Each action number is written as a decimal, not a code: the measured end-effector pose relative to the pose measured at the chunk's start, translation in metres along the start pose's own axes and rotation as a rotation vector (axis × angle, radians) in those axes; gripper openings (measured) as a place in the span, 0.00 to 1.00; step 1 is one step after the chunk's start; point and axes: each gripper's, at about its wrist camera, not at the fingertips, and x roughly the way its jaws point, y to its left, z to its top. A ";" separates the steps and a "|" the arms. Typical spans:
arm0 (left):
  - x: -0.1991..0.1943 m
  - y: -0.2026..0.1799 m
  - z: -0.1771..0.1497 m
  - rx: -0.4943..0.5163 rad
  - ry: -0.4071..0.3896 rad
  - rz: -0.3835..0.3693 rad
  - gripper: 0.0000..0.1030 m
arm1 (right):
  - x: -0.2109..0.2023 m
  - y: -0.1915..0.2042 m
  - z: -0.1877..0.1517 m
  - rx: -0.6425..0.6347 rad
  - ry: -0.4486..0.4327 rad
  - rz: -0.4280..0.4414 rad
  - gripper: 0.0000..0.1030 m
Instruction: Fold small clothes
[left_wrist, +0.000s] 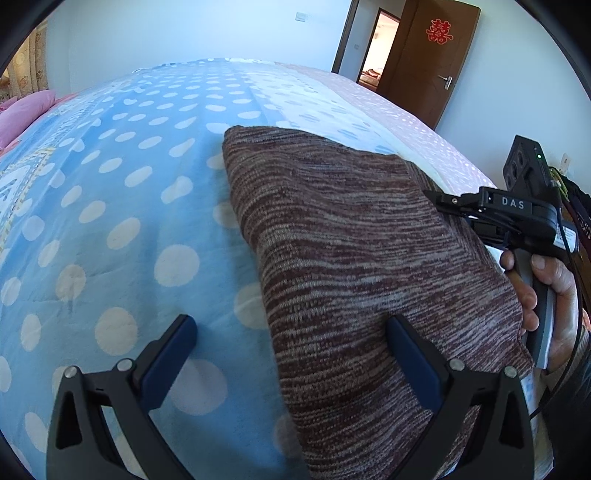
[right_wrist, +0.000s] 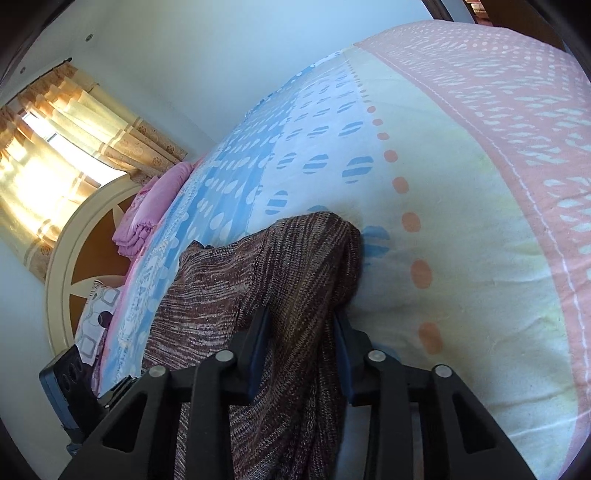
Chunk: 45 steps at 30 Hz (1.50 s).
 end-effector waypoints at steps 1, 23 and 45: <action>0.000 0.000 0.000 0.002 -0.001 -0.002 1.00 | 0.001 0.000 0.000 -0.001 0.003 0.003 0.26; -0.017 -0.041 -0.001 0.148 -0.026 0.058 0.27 | -0.014 0.042 -0.015 -0.138 -0.077 -0.180 0.17; -0.103 -0.011 -0.036 0.170 -0.050 0.147 0.23 | -0.050 0.150 -0.080 -0.210 -0.127 -0.018 0.16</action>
